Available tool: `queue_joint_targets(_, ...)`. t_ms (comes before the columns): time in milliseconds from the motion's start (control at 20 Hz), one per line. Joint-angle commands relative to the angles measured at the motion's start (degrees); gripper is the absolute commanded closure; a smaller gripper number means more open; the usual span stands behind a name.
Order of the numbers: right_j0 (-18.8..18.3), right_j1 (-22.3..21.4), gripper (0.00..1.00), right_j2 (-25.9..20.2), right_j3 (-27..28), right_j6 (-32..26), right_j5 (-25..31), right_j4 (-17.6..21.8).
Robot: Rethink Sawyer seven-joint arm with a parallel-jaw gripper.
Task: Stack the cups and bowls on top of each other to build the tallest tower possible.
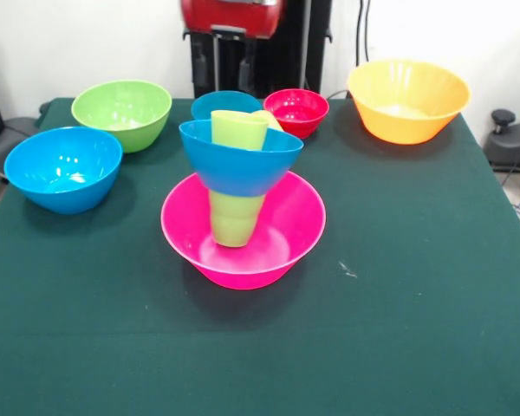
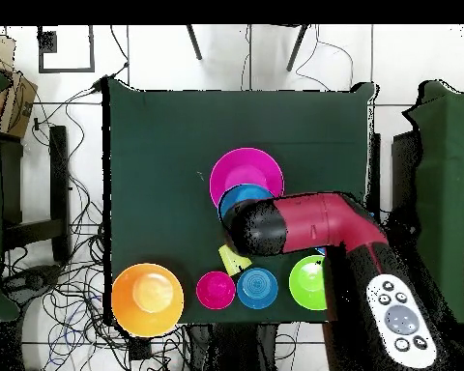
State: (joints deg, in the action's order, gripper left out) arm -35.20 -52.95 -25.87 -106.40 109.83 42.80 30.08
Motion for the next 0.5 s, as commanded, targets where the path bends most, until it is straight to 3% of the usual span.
queue_joint_targets(50,5.31,1.24,0.0,2.96,-7.55,4.01,-7.61,6.89)
queue_joint_targets(250,6.68,3.12,0.0,5.15,-7.04,5.36,-11.95,8.6)
queue_joint_targets(500,5.57,5.68,0.0,5.32,-5.47,2.99,-13.88,8.65)
